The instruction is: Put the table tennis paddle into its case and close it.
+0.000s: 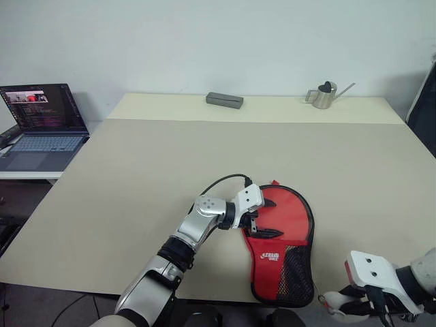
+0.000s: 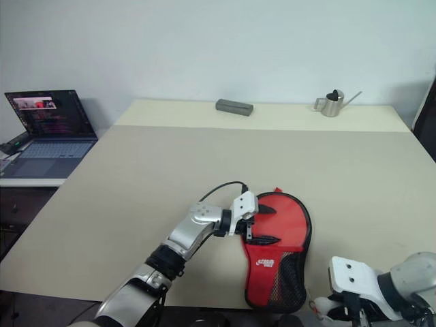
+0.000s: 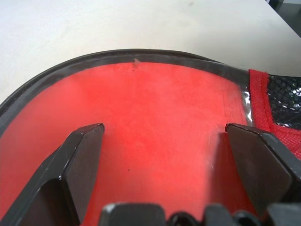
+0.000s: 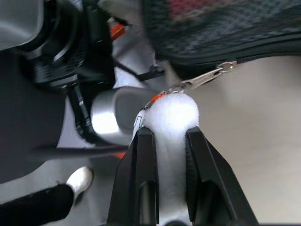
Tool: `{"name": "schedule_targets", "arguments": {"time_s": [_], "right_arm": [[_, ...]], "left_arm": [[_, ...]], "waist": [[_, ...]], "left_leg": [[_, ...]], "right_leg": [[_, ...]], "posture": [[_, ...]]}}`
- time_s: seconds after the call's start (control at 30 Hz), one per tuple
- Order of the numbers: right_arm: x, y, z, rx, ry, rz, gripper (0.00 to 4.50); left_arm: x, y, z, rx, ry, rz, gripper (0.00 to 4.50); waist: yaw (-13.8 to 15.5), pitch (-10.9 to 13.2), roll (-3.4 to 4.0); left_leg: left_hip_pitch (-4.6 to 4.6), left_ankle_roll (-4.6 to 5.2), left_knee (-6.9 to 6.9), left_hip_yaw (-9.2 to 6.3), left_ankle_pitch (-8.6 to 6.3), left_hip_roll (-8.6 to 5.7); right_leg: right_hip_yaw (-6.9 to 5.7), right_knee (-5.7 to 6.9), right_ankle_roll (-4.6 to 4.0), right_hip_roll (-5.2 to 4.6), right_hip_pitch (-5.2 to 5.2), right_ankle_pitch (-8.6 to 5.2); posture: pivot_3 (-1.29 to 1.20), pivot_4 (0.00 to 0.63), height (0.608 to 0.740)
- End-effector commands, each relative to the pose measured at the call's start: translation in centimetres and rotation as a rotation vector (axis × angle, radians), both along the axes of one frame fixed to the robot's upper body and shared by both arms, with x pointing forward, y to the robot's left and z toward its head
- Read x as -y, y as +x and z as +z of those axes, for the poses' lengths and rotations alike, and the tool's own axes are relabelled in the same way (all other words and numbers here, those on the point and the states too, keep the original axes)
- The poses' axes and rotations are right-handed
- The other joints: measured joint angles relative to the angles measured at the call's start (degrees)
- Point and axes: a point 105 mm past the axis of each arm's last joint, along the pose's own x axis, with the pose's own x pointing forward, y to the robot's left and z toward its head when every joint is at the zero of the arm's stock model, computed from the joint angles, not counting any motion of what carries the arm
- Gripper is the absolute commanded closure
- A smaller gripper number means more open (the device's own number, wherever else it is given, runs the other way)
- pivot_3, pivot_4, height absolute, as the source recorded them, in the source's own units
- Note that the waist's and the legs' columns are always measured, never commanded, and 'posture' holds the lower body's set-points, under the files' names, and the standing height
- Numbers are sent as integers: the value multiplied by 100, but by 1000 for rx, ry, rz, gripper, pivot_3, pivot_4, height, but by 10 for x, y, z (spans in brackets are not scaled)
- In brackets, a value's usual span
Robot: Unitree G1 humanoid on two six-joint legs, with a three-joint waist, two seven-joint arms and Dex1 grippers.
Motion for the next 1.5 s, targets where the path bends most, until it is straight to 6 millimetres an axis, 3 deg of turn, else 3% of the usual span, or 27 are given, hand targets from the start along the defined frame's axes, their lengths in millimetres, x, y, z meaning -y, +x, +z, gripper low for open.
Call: {"name": "schedule_targets", "arguments": {"time_s": [0.03, 0.5, 0.83, 1.07, 1.2, 1.33, 1.5], "right_arm": [[-10, -16, 4, -43, 26, 82, 4188], [-37, -36, -1, -55, 103, 145, 4188], [-49, -19, -5, 11, 128, 137, 4188], [-53, -14, 1, 43, 166, 125, 1988], [-57, -4, 11, 87, 208, 114, 1988], [-58, -6, 18, 66, 222, 123, 1988], [-60, 12, 42, 96, 309, 58, 1988]], "left_arm": [[-7, -14, -42, -103, 133, -9, 0], [-4, -13, -41, -99, 130, -10, 0], [-2, -12, -40, -98, 128, -11, 0], [-2, -12, -40, -98, 128, -14, 0], [-1, -13, -40, -98, 127, -17, 0], [1, -13, -40, -97, 124, -18, 0], [3, -12, -39, -96, 117, -18, 0]], "waist": [[1, -3, -4], [1, -14, -16], [-2, -19, -24], [-2, -21, -27], [-6, -21, -28], [-4, -21, -29], [-5, -21, -29]], "left_leg": [[0, 1, 0, -1, 0, 0], [3, 1, 3, -4, -1, -1], [6, 2, 2, -7, -1, 0], [7, 3, 2, -7, -1, 0], [7, 3, 3, -5, -1, 0], [6, 4, 3, -7, -2, -1], [7, 5, 4, -4, -2, -1]], "right_leg": [[-1, 0, 0, 0, 1, 0], [-1, 1, 9, -2, 6, -5], [-2, 1, 10, -2, 7, -5], [-2, 2, 10, -2, 7, -4], [1, 1, 13, -2, 6, -3], [0, 0, 14, -2, 6, -1], [3, 0, 9, -3, 6, 3]], "posture": [[0, 150, 740], [0, 150, 740], [0, 150, 740], [0, 150, 740], [0, 150, 740], [0, 150, 740], [0, 150, 740]]}}
